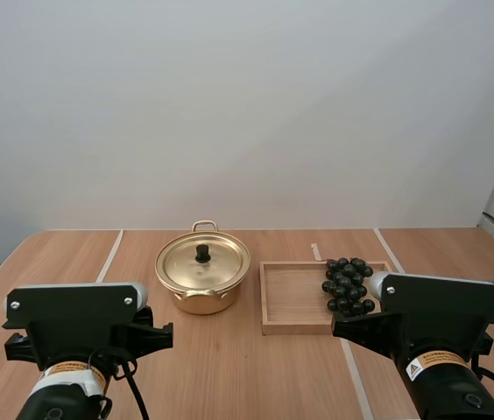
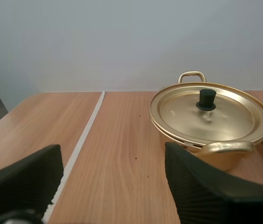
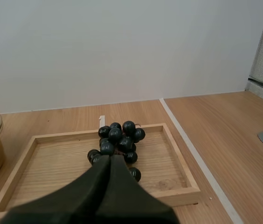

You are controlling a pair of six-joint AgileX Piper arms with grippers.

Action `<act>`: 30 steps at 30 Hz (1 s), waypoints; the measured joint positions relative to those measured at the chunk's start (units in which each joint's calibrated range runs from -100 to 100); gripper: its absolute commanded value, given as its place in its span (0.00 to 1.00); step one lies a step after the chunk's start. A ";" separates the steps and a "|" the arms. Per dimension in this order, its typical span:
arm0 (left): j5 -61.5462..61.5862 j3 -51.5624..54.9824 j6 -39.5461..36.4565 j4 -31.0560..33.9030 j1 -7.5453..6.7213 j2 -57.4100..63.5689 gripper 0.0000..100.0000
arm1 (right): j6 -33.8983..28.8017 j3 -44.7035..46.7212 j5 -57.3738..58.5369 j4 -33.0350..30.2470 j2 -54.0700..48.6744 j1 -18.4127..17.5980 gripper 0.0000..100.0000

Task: Open the pot, put the pineapple inside, and close it

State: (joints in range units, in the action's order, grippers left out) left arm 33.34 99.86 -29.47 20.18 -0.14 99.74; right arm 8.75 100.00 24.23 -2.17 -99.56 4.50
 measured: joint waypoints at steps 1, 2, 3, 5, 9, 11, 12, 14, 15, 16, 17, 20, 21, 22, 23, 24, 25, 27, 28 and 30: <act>-0.02 0.00 0.00 0.00 0.14 0.00 1.00 | 0.00 0.00 0.79 0.00 0.00 0.00 0.00; -0.02 0.00 0.00 0.00 0.25 0.00 1.00 | 0.00 0.00 1.63 0.00 0.00 0.00 0.00; -0.02 0.00 0.00 0.00 0.25 0.00 1.00 | 0.00 0.00 2.30 0.00 0.00 0.00 0.00; -0.16 0.00 0.00 0.00 0.25 0.00 1.00 | 0.00 0.00 4.25 0.00 0.00 0.00 0.00; -0.16 0.00 0.00 0.00 0.25 0.00 1.00 | 0.00 0.00 5.95 0.00 0.00 0.00 0.00; -0.16 0.00 0.00 0.00 0.25 0.00 1.00 | 0.00 0.00 6.14 0.00 0.00 0.00 0.00; -0.16 0.00 0.00 0.00 0.25 0.00 1.00 | 0.00 0.00 6.27 0.00 0.00 0.00 0.00; -0.16 0.00 0.00 0.00 0.25 0.00 1.00 | 0.00 0.00 6.27 0.00 0.00 0.00 0.00; -0.16 0.00 0.00 0.00 0.25 0.00 1.00 | 0.00 0.00 6.35 0.00 0.00 0.00 0.00; -0.16 0.00 0.00 0.00 0.25 0.00 1.00 | 0.00 0.00 6.51 0.00 0.00 0.00 0.00; -0.16 0.00 0.00 0.00 0.25 0.00 1.00 | 0.00 0.00 6.51 0.00 0.00 0.00 0.00; -0.16 0.00 0.00 0.00 0.25 0.00 0.99 | 0.00 0.00 6.51 0.00 0.00 0.00 0.00; -0.16 0.00 0.00 -0.12 0.25 0.00 0.87 | 0.00 0.00 6.51 0.00 0.00 0.00 0.00; -0.16 0.00 0.00 -0.70 0.25 0.00 0.75 | 0.00 0.00 6.51 0.00 0.00 0.00 0.00; -0.37 0.00 0.00 -1.17 0.25 0.00 0.62 | 0.00 0.00 6.51 0.00 0.00 0.00 0.00; -0.60 0.00 0.00 -2.15 0.25 0.00 0.49 | 0.00 0.00 6.51 0.00 0.00 0.00 0.00; -0.94 0.00 0.08 -3.48 0.25 0.00 0.35 | 0.00 0.00 6.51 0.00 0.00 0.00 0.00; -1.14 0.00 0.08 -6.43 0.25 0.00 0.11 | 0.10 0.00 6.76 0.00 0.00 -0.26 0.00; -1.14 0.00 0.08 -7.78 0.25 0.00 0.00 | 0.10 0.00 6.73 0.00 0.00 -0.42 0.00; -1.32 0.00 0.08 -9.78 0.25 0.00 0.00 | 0.10 0.00 6.80 0.00 0.00 -0.75 0.00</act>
State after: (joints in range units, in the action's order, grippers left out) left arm 32.02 99.86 -29.39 10.40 0.11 99.74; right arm 8.84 100.00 31.03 -2.17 -99.56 3.75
